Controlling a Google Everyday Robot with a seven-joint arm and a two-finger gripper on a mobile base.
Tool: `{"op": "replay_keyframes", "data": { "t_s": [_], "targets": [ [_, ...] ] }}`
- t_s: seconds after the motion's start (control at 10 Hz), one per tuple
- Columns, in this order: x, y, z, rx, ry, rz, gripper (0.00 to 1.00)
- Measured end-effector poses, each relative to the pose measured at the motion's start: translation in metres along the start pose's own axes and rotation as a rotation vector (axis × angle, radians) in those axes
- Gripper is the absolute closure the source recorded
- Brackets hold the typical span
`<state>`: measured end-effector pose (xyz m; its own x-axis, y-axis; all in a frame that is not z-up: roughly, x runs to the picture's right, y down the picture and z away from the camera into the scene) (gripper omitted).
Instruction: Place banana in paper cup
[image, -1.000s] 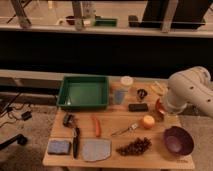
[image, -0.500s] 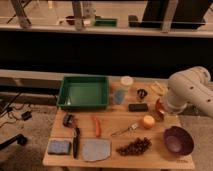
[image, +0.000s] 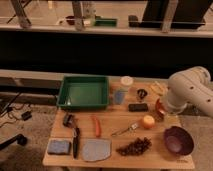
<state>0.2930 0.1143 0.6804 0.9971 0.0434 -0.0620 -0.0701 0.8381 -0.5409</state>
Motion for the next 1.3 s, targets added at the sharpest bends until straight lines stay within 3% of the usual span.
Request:
{"op": "replay_keyframes", "data": {
  "t_s": [0.2,0.8,1.3],
  "targets": [
    [0.001,-0.005,0.003,0.005,0.004,0.014,0.20],
    [-0.002,-0.051,0.022,0.039,-0.009,0.054,0.20],
    [0.010,-0.087,0.035,0.050,-0.027,0.124,0.20]
  ]
}}
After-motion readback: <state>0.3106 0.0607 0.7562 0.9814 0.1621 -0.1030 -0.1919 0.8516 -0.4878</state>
